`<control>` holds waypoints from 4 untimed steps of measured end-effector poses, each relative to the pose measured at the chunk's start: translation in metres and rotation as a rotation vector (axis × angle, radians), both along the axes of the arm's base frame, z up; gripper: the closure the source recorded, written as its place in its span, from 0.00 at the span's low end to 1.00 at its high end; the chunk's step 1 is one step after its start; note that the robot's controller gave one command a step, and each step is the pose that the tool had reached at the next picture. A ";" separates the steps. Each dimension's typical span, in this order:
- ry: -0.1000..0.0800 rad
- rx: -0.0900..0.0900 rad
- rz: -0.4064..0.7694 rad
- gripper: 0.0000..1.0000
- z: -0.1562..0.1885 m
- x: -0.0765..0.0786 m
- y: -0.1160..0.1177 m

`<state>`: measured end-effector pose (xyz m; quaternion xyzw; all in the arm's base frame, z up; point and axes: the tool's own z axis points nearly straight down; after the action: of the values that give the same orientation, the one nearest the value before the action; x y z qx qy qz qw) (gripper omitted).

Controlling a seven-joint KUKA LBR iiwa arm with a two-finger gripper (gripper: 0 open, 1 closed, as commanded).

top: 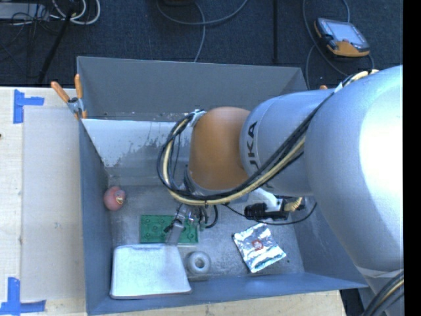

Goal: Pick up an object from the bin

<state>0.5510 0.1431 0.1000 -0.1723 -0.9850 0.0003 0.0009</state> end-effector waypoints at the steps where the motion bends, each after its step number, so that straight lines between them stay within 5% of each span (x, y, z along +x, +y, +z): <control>1: -0.003 0.001 -0.002 0.00 -0.001 0.019 0.005; 3: 0.000 0.001 -0.121 0.00 -0.031 0.015 0.009; 4: -0.001 0.002 -0.123 1.00 -0.029 0.016 0.010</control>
Offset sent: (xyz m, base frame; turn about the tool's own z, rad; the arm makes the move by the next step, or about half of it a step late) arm 0.0178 0.0049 0.0000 0.0008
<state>0.5669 0.1533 0.0709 -0.2323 -0.9726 -0.0010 0.0007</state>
